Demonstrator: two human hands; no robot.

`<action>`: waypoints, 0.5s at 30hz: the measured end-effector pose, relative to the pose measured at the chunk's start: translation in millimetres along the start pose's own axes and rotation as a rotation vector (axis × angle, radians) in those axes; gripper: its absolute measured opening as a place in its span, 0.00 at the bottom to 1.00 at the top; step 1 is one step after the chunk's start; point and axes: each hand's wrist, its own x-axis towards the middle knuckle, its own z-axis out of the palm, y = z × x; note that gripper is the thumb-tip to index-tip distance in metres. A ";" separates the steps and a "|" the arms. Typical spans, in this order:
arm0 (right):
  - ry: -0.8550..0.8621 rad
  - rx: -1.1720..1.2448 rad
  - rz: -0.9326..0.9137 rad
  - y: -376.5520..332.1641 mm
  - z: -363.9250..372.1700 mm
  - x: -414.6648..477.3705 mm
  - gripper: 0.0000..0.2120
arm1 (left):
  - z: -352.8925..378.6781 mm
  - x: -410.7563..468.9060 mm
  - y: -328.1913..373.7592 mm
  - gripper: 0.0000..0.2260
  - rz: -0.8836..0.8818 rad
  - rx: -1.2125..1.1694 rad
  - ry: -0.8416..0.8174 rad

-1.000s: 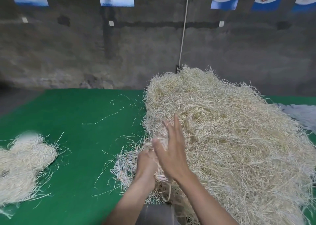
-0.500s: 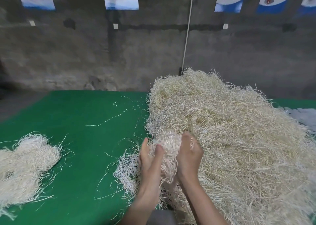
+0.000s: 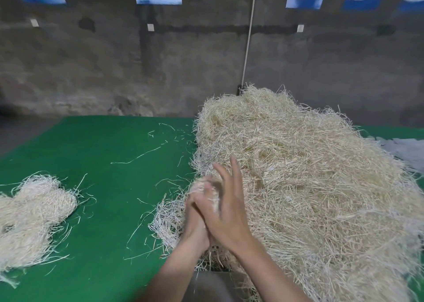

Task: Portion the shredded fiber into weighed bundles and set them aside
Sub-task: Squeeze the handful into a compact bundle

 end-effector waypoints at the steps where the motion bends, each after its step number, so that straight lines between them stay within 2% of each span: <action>1: -0.117 -0.045 0.021 0.5 -5.1 12.9 0.27 | 2.9 -5.4 0.4 0.14 -0.006 0.057 -0.063; 2: -0.215 -0.045 0.061 5.6 -11.7 23.8 0.27 | 3.2 -7.6 4.3 0.20 -0.007 0.115 -0.082; 4: -0.309 0.025 0.135 16.3 -17.4 25.5 0.24 | -3.5 -0.9 15.1 0.33 -0.138 0.032 -0.097; 5: -0.307 0.084 0.131 15.7 -12.2 14.9 0.21 | -8.8 3.7 20.4 0.33 -0.190 -0.058 -0.054; 7: -0.268 0.171 0.013 3.1 10.5 -12.8 0.18 | -12.6 4.6 22.6 0.27 -0.141 -0.113 0.055; 9: -0.267 0.086 -0.082 -4.8 25.2 -21.5 0.16 | -15.7 3.0 7.4 0.21 -0.049 -0.049 0.072; 10: -0.290 0.073 -0.028 -4.0 23.2 -15.0 0.17 | -13.7 -1.6 1.4 0.15 -0.049 -0.037 0.046; 12: -0.297 0.232 0.241 5.7 8.6 1.9 0.20 | -11.4 -6.9 2.1 0.08 -0.074 0.029 0.031; 13: -0.252 0.338 0.389 11.4 0.9 6.8 0.22 | -9.7 -8.5 9.1 0.09 -0.095 0.064 0.043; 15: -0.060 0.451 0.591 20.7 -10.1 9.5 0.32 | -13.0 -6.1 18.1 0.25 -0.091 -0.001 0.035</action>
